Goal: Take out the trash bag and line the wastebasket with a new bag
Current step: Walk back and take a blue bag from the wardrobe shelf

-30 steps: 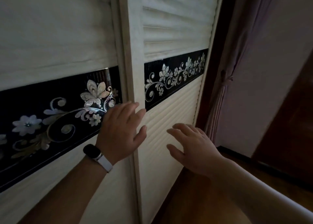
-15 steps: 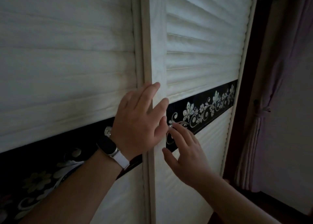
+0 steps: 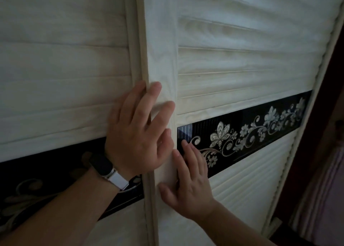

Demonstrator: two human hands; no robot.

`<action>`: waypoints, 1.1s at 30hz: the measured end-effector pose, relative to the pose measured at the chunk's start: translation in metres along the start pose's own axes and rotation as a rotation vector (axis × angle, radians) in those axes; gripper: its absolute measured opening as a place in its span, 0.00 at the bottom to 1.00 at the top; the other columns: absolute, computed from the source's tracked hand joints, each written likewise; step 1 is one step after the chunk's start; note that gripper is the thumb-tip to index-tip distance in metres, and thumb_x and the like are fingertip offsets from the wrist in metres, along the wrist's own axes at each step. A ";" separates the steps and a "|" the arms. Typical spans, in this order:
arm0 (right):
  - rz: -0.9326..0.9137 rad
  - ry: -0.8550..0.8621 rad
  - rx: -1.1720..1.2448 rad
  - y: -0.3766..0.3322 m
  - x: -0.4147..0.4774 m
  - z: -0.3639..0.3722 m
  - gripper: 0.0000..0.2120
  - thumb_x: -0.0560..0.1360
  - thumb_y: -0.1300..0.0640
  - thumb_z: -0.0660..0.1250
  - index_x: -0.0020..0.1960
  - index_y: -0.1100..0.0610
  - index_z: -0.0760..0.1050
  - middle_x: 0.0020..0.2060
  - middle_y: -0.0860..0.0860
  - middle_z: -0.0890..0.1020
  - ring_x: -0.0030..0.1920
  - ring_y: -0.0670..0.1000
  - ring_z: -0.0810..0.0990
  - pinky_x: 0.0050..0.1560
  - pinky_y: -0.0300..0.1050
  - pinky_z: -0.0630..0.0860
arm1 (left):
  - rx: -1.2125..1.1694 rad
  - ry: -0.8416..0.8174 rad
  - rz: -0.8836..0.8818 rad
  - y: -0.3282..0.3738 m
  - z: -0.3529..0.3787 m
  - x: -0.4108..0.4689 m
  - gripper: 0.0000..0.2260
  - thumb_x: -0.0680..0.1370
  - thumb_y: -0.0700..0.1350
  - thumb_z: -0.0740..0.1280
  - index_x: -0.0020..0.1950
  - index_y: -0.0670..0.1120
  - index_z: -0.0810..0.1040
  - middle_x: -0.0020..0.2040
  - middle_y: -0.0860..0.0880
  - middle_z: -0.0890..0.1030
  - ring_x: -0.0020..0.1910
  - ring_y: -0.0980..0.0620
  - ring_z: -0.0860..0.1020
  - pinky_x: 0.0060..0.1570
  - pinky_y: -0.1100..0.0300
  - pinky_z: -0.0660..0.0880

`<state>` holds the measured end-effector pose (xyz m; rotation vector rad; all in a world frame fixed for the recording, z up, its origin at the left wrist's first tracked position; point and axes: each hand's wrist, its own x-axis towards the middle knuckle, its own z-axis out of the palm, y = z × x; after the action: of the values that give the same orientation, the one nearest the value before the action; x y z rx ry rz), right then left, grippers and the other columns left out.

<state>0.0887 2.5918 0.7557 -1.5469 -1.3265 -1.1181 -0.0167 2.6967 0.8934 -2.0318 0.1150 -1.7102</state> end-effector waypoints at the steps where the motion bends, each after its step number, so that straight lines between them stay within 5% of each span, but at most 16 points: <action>1: -0.016 0.013 0.002 0.005 -0.001 0.002 0.34 0.75 0.39 0.59 0.74 0.57 0.60 0.72 0.61 0.63 0.72 0.61 0.64 0.67 0.62 0.65 | 0.003 -0.004 0.005 0.002 0.002 0.001 0.19 0.73 0.46 0.65 0.62 0.41 0.77 0.68 0.35 0.72 0.66 0.32 0.71 0.59 0.37 0.71; 12: -0.036 0.131 0.037 0.071 -0.007 0.008 0.32 0.76 0.39 0.57 0.74 0.55 0.59 0.71 0.61 0.64 0.73 0.61 0.63 0.67 0.64 0.64 | 0.080 -0.090 -0.008 0.036 0.047 0.017 0.22 0.74 0.49 0.65 0.65 0.42 0.72 0.71 0.34 0.68 0.70 0.32 0.66 0.64 0.33 0.66; 26: -0.047 -0.045 -0.029 0.177 -0.011 -0.038 0.38 0.74 0.37 0.63 0.76 0.55 0.55 0.74 0.60 0.60 0.74 0.60 0.61 0.70 0.62 0.63 | -0.024 -0.121 -0.058 0.092 0.131 0.052 0.25 0.74 0.53 0.66 0.68 0.43 0.68 0.73 0.37 0.57 0.71 0.33 0.64 0.63 0.36 0.67; 33: -0.043 -0.099 -0.055 0.232 -0.018 -0.053 0.40 0.75 0.38 0.63 0.78 0.54 0.50 0.75 0.60 0.59 0.75 0.61 0.58 0.71 0.63 0.61 | -0.020 -0.121 -0.003 0.118 0.178 0.072 0.24 0.72 0.49 0.67 0.65 0.38 0.75 0.70 0.29 0.66 0.70 0.30 0.66 0.64 0.36 0.67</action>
<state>0.3104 2.5051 0.7487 -1.6390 -1.4112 -1.1252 0.1949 2.6207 0.8920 -2.1449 0.0888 -1.5894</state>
